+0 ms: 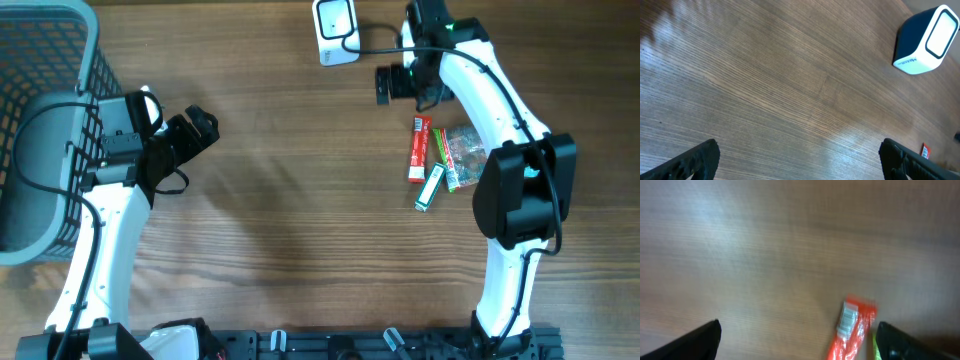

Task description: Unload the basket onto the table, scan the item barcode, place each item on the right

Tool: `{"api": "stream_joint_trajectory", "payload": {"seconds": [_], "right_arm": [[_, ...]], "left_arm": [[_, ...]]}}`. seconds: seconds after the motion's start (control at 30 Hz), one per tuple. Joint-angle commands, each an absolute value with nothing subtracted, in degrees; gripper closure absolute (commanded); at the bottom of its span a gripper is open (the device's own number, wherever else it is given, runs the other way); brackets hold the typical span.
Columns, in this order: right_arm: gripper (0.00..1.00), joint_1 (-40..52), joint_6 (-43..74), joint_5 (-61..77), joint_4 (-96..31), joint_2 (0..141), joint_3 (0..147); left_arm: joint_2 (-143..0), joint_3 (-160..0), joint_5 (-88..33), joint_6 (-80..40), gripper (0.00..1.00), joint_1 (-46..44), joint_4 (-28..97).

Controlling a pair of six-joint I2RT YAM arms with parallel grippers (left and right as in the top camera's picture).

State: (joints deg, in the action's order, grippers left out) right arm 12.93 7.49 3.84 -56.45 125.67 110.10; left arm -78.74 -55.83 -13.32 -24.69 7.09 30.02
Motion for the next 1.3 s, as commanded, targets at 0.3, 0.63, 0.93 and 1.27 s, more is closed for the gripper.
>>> {"api": "stream_joint_trajectory", "payload": {"seconds": [0.3, 0.63, 0.93, 1.27], "right_arm": [[0.0, 12.7, 7.5, 4.2, -38.0, 124.3, 111.0], [0.0, 12.7, 7.5, 4.2, -38.0, 124.3, 111.0], [0.0, 12.8, 7.5, 4.2, -38.2, 119.4, 111.0], [0.0, 13.0, 7.5, 4.2, -38.2, 95.0, 111.0]], "left_arm": [[-78.9, -55.8, -13.4, -24.2, 0.0, 7.3, 29.9], [-78.9, -55.8, -13.4, -24.2, 0.0, 7.3, 29.9], [-78.9, -55.8, -13.4, -24.2, 0.0, 7.3, 29.9], [-78.9, -55.8, -13.4, -24.2, 0.0, 7.3, 29.9]]}}
